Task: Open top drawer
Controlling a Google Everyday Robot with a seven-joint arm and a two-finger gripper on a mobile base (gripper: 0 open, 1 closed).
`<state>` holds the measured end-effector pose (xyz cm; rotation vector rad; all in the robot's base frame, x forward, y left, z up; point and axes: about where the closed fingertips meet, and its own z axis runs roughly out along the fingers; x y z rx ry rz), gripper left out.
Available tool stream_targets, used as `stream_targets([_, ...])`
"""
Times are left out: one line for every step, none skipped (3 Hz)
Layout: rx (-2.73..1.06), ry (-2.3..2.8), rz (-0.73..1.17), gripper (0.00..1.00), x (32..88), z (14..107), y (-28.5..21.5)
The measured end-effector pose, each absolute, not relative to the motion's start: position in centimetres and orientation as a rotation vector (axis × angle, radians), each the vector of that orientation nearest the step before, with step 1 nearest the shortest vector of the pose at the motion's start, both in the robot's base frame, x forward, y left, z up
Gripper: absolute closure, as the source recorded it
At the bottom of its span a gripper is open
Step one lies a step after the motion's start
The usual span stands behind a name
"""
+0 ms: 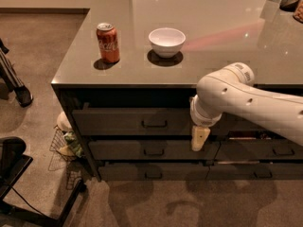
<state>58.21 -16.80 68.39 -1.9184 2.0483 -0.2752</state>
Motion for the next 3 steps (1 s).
stream_targets([-1.956,2.055,-0.226,0.14,59.3,66.7,-16.3])
stream_targets([-1.950,2.081,-0.171,0.37,58.9,65.0,-16.1])
stream_targets([-1.921,2.127,-0.155,0.61,56.8,64.4,-16.5])
